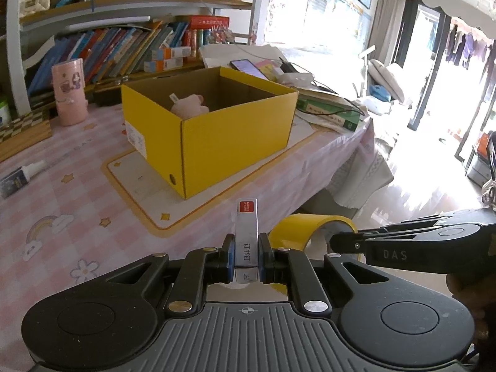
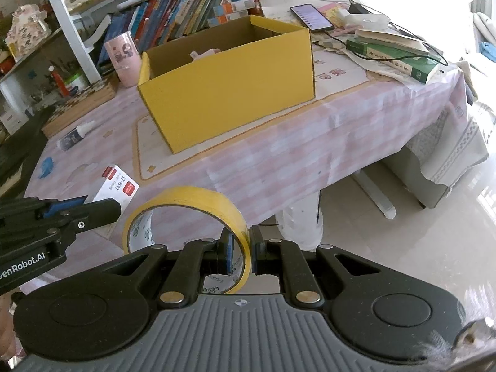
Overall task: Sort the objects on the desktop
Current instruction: 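Carry the white-red box and tape roll with both grippers toward the yellow box, then lower both grippers into the yellow box and open them, releasing box and tape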
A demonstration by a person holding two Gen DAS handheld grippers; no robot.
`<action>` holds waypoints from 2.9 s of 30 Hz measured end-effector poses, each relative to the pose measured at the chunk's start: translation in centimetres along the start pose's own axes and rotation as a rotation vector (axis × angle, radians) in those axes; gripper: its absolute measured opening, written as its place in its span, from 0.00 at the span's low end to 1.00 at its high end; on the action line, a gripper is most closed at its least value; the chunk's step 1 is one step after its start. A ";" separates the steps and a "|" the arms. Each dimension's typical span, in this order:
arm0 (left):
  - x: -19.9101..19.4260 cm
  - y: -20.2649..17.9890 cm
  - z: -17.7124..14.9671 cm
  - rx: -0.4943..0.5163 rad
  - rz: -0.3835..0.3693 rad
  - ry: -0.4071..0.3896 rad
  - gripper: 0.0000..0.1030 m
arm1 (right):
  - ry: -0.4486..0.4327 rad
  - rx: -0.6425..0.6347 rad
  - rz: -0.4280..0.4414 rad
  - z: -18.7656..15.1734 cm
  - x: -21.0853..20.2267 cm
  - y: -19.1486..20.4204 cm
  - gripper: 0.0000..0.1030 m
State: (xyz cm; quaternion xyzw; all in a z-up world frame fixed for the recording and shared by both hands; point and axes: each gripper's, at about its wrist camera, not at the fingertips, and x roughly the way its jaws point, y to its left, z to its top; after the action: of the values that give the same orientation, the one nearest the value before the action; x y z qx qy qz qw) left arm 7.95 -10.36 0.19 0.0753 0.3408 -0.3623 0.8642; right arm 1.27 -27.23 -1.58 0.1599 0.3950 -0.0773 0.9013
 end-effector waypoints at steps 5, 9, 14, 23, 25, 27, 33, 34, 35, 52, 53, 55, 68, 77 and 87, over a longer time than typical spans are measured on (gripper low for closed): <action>1.6 -0.5 1.0 -0.011 -0.008 -0.003 0.12 | 0.006 -0.012 0.001 1.3 0.7 -1.3 0.10; 3.0 -1.0 1.9 -0.022 -0.009 -0.003 0.12 | 0.013 -0.024 0.001 2.5 1.4 -2.4 0.10; 4.3 -1.8 3.1 -0.034 -0.007 -0.028 0.12 | 0.009 -0.038 0.001 4.0 2.0 -4.1 0.10; 5.3 -3.3 5.9 -0.029 0.024 -0.120 0.12 | -0.046 -0.061 0.019 7.4 2.4 -6.6 0.10; 5.5 -3.5 6.7 -0.033 0.036 -0.139 0.12 | -0.059 -0.062 0.025 8.3 2.5 -7.1 0.10; 5.6 -3.6 7.4 -0.038 0.049 -0.158 0.12 | -0.075 -0.062 0.032 9.2 2.4 -7.6 0.10; 6.0 -3.4 9.9 -0.050 0.092 -0.218 0.12 | -0.134 -0.063 0.051 12.4 2.3 -9.0 0.10; 6.0 -3.4 10.2 -0.051 0.099 -0.228 0.12 | -0.146 -0.061 0.054 13.0 2.3 -9.2 0.10; 6.0 -3.3 10.5 -0.051 0.106 -0.237 0.12 | -0.159 -0.059 0.057 13.6 2.2 -9.4 0.10; 10.9 -0.4 15.0 -0.078 0.252 -0.242 0.12 | -0.298 -0.109 0.118 22.0 3.8 -10.3 0.10; 11.3 -0.3 15.0 -0.076 0.260 -0.233 0.12 | -0.296 -0.109 0.124 22.3 4.1 -10.3 0.10; 12.2 -0.1 14.9 -0.082 0.271 -0.211 0.12 | -0.291 -0.115 0.138 22.7 4.6 -10.0 0.10; 15.5 1.2 14.7 -0.086 0.334 -0.105 0.13 | -0.238 -0.247 0.177 24.8 8.9 -7.3 0.10; 16.5 1.1 14.5 -0.067 0.339 -0.063 0.13 | -0.195 -0.397 0.172 25.1 12.1 -5.7 0.10; 16.6 1.1 14.5 -0.058 0.352 -0.061 0.16 | -0.137 -0.531 0.181 25.1 14.5 -3.9 0.10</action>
State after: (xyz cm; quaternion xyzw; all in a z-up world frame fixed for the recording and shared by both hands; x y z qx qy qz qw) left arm 24.84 -24.63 0.34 0.0977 0.3064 -0.1975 0.9260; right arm 27.28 -39.88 2.87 -0.0526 0.3239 0.0989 0.9394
